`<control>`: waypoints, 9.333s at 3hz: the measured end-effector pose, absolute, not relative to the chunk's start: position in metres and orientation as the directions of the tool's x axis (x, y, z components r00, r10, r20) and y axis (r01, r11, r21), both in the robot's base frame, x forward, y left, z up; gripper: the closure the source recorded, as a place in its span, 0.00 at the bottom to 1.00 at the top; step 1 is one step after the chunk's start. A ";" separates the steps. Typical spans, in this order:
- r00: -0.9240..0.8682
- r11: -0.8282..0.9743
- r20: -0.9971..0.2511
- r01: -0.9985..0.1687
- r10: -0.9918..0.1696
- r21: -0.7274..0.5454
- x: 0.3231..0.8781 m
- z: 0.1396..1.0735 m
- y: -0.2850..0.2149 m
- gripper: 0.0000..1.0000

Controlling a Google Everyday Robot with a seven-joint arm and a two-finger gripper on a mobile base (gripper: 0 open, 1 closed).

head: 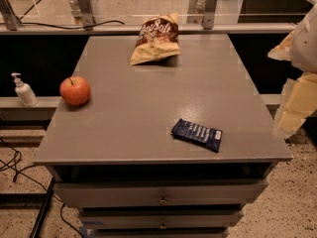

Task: Move rxbar blueberry near apple

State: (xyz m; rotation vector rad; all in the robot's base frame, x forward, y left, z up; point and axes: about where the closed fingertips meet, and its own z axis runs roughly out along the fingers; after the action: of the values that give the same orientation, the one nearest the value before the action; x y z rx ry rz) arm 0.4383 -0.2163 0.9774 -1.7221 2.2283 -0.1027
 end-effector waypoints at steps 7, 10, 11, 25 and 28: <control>-0.031 0.191 -0.524 -0.948 -0.851 -0.254 0.481 0.875 -0.116 0.00; -0.188 0.297 -0.574 -0.949 -0.797 -0.103 0.495 0.826 -0.113 0.17; -0.218 0.319 -0.571 -0.944 -0.792 -0.081 0.498 0.827 -0.119 0.40; -0.248 0.347 -0.618 -0.937 -0.746 -0.043 0.531 0.821 -0.100 0.17; -0.261 0.364 -0.618 -0.930 -0.742 -0.044 0.533 0.821 -0.106 0.87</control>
Offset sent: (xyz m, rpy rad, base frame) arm 0.0128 0.0709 -0.0511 0.1660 -0.0848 0.1738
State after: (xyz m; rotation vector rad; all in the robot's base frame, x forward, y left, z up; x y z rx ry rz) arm 0.5334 -0.1055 0.8209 -1.4430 2.0795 0.4485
